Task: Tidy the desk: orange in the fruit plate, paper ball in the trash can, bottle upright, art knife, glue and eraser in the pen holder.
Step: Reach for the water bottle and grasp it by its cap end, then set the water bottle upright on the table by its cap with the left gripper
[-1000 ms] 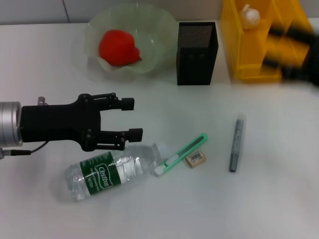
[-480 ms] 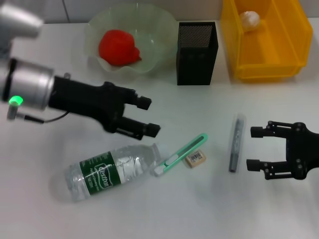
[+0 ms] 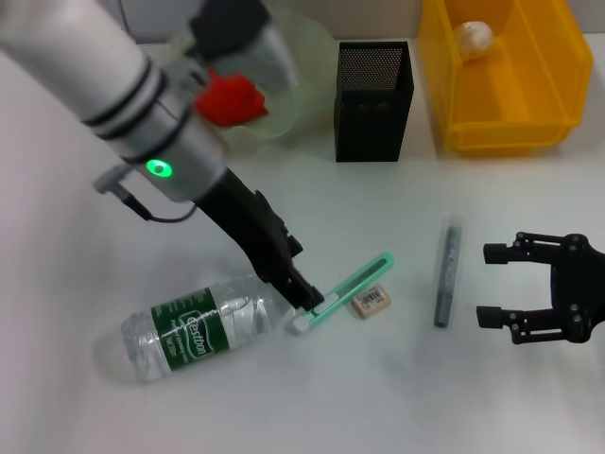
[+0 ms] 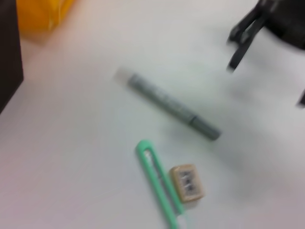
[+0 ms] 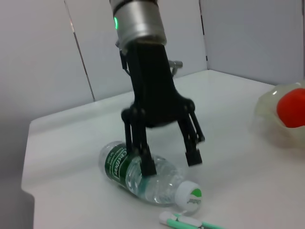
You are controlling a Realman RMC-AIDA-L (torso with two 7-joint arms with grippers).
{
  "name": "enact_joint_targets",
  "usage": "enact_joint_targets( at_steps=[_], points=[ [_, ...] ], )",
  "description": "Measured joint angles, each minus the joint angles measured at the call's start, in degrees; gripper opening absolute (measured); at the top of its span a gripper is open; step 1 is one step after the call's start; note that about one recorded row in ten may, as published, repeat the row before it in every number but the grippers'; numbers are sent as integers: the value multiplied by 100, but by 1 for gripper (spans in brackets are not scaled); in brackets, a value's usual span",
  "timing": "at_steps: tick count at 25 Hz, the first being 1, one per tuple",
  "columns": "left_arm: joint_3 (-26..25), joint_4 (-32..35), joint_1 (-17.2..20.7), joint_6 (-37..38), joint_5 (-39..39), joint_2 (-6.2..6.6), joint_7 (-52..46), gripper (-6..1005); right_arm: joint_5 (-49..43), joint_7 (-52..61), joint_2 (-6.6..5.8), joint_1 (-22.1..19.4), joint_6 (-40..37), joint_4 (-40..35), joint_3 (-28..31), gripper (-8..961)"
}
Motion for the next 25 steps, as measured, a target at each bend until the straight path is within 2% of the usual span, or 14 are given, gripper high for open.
enact_joint_targets(
  at_steps=[3, 7, 13, 22, 25],
  points=[
    [718, 3, -19, -532, -1, -18, -315, 649, -23, 25, -5, -2, -3, -75, 1, 835],
    [1009, -20, 2, -825, 9, -23, -454, 647, -35, 32, -15, -2, -5, -103, 7, 835],
    [1403, -60, 53, -1040, 13, -27, -536, 643, -44, 98, -33, 40, -23, -124, 52, 835],
    [1693, -75, 122, -1181, 22, -27, -532, 637, -30, 136, -38, 56, -73, -131, 159, 835],
    [1692, -73, 123, -1166, 19, -27, -507, 555, -28, 165, -38, 58, -73, -143, 175, 835]
  ],
)
